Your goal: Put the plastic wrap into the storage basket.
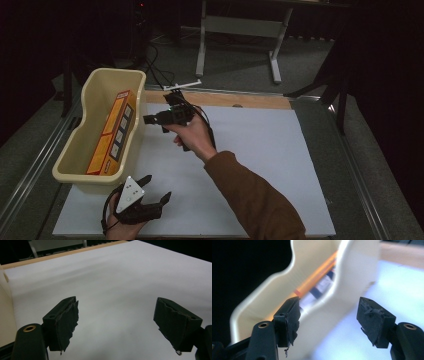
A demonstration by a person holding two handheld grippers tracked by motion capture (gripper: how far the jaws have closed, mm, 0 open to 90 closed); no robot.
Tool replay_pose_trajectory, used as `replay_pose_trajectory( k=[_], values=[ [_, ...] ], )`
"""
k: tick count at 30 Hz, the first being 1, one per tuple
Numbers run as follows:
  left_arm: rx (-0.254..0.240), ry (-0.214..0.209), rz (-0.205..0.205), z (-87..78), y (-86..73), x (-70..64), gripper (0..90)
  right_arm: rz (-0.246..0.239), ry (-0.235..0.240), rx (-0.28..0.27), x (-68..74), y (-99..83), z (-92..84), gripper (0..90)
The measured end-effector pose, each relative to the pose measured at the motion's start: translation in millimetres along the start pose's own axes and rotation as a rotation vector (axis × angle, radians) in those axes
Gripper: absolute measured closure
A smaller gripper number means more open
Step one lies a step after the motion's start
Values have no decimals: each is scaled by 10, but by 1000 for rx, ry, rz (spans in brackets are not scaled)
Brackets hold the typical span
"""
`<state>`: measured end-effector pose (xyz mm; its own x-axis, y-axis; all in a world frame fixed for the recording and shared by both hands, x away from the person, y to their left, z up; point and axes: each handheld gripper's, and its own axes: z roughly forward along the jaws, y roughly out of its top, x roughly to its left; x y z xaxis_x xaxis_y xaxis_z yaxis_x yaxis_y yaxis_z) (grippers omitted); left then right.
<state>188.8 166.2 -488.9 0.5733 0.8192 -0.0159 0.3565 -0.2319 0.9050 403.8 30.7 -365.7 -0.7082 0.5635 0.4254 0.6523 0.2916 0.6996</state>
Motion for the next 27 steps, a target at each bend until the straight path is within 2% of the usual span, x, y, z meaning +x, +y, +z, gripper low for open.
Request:
replay_pose_trajectory(
  k=[1, 3, 4, 5, 6, 9, 10, 12, 13, 14, 16, 17, 18, 19, 22, 24, 25, 26, 27],
  values=[
    [1, 1, -1, 0, 0, 2, 196, -40, -21, -7, -15, -59, -71, 342],
    [2, 6, -2, -1, -1, 8, 197, -106, -34, -30, -73, -192, -216, 340],
    [2, 6, -2, -1, -1, 8, 197, -106, -34, -30, -73, -192, -216, 340],
    [3, 9, -2, -3, -2, 12, 197, -129, -50, -41, -108, -264, -295, 340],
    [5, 12, -3, -6, -1, 16, 197, -174, -77, -62, -183, -408, -431, 340],
    [5, 16, -6, -4, -2, 31, 196, -237, -146, -81, -337, -689, -658, 340],
    [5, 19, -6, -1, 1, 34, 196, -260, -179, -95, -448, -886, -810, 334],
    [5, 24, 1, -2, 9, 40, 196, -261, -208, -124, -566, -1087, -959, 332],
    [6, 25, 2, -2, 11, 44, 196, -261, -208, -124, -566, -1087, -959, 332],
    [5, 27, 1, -1, 11, 46, 197, -270, -230, -133, -679, -1285, -1101, 325],
    [8, 28, 3, 0, 11, 47, 196, -279, -282, -142, -788, -1485, -1236, 325],
    [9, 29, 4, 1, 11, 48, 196, -279, -282, -142, -788, -1485, -1236, 325],
    [9, 32, 2, 1, 11, 52, 196, -281, -329, -150, -890, -1685, -1369, 329],
    [9, 32, 2, 1, 11, 52, 196, -281, -329, -150, -890, -1685, -1369, 329],
    [9, 38, 3, -2, 6, 64, 196, -274, -369, -174, -1004, -1974, -1567, 329],
    [14, 44, 3, -6, 2, 71, 196, -257, -382, -207, -1059, -2145, -1695, 326],
    [15, 47, 4, -9, 1, 76, 196, -228, -393, -249, -1112, -2301, -1811, 326],
    [16, 49, 3, -12, 0, 78, 196, -207, -395, -280, -1137, -2374, -1865, 326],
    [17, 52, 4, -16, 1, 81, 196, -207, -395, -280, -1137, -2374, -1865, 326]
  ],
)
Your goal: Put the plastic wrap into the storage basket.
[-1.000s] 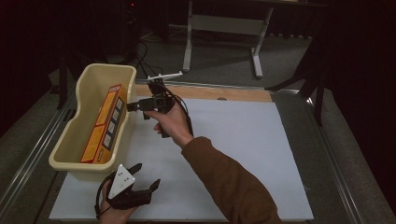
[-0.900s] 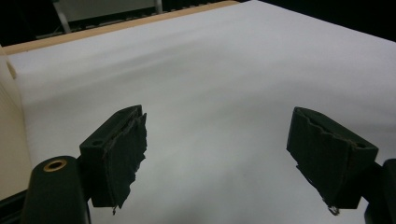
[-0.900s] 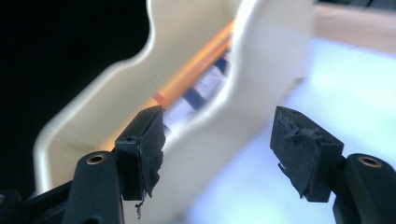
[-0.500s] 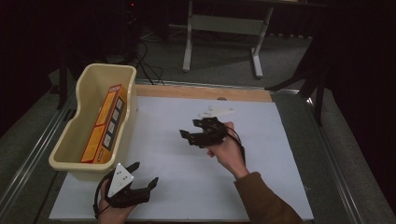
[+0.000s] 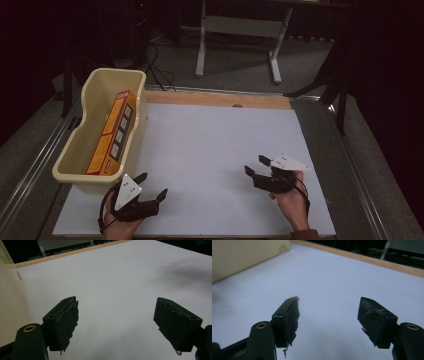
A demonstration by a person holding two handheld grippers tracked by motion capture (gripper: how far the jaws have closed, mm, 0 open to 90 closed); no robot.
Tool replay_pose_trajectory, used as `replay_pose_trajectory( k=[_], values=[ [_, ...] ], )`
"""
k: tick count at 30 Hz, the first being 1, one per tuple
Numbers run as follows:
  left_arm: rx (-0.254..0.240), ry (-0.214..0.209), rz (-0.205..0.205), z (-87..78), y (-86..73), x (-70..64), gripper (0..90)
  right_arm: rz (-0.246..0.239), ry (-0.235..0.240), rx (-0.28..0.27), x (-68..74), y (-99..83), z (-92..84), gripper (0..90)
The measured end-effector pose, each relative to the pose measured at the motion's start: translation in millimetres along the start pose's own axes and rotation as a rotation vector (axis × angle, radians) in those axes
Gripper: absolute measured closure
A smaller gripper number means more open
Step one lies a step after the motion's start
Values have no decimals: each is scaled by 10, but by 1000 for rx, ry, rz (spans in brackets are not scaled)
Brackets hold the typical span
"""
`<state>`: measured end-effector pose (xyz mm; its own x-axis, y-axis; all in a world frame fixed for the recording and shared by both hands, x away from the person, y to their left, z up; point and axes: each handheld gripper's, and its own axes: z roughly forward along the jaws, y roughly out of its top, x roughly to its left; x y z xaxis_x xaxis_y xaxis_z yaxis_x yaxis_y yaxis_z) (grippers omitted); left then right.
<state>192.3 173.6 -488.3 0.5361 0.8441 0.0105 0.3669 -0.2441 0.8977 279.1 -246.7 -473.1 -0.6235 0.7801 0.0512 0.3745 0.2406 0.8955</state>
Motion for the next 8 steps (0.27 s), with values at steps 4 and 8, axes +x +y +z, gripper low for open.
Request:
replay_pose_trajectory(
  k=[4, 8],
  values=[
    [-1, 6, 7, -6, 3, -10, 196, 43, -60, -37, -96, -140, -176, 330],
    [1, 9, 10, 1, 5, -16, 196, 63, -85, -55, -163, -212, -262, 332]
  ],
)
